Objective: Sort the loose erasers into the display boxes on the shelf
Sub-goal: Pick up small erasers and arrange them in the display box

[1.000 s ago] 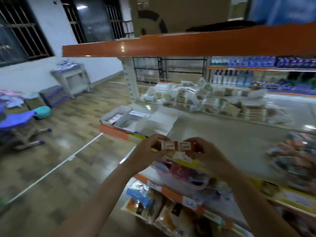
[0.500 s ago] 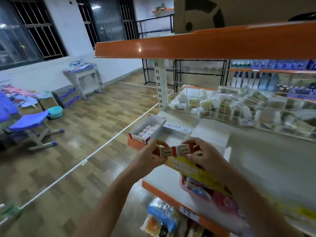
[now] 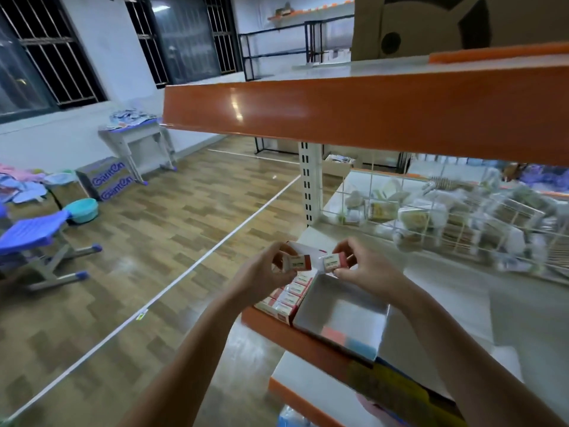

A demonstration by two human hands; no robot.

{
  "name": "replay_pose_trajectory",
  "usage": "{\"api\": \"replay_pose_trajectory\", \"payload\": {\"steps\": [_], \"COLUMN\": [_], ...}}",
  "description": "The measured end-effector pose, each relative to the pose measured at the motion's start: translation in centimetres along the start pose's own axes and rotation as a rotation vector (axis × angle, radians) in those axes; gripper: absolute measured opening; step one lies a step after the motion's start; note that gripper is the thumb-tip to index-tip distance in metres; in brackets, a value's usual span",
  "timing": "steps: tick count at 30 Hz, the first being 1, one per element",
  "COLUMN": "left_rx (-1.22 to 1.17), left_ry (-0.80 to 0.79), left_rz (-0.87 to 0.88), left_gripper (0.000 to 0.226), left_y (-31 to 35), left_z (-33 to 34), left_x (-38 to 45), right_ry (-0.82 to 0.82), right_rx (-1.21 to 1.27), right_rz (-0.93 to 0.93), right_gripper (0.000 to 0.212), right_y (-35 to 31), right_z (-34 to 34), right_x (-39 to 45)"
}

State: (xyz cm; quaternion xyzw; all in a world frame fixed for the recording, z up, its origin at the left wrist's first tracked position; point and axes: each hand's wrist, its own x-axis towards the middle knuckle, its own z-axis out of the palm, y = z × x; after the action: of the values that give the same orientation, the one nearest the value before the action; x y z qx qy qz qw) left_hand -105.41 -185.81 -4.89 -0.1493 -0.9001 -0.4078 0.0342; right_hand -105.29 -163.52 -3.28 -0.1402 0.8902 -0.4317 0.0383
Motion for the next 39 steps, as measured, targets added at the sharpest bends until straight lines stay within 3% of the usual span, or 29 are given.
{"api": "replay_pose_trajectory", "payload": {"steps": [13, 24, 31, 39], "left_rx": [-0.175, -0.319, -0.387, -0.357], "left_ry": [-0.157, -0.319, -0.398, -0.421], "left_rz": [0.064, 0.074, 0.1, 0.138], "left_gripper": [0.031, 0.027, 0.026, 0.027], "left_y": [-6.9, -10.2, -11.4, -11.6], "left_z": [-3.1, -2.1, -2.1, -2.3], "left_x": [8.3, 10.0, 10.3, 10.6], "right_ry": [0.108, 0.322, 0.27, 0.18], "right_rx": [-0.329, -0.518, -0.61, -0.672], "right_rz": [0.195, 0.327, 0.404, 0.408], "right_gripper": [0.033, 0.028, 0.011, 0.015], "right_y": [-2.2, -2.6, -3.0, -3.3], "right_z": [6.0, 11.4, 12.8, 12.5], "right_x": [7.1, 8.0, 8.9, 9.0]}}
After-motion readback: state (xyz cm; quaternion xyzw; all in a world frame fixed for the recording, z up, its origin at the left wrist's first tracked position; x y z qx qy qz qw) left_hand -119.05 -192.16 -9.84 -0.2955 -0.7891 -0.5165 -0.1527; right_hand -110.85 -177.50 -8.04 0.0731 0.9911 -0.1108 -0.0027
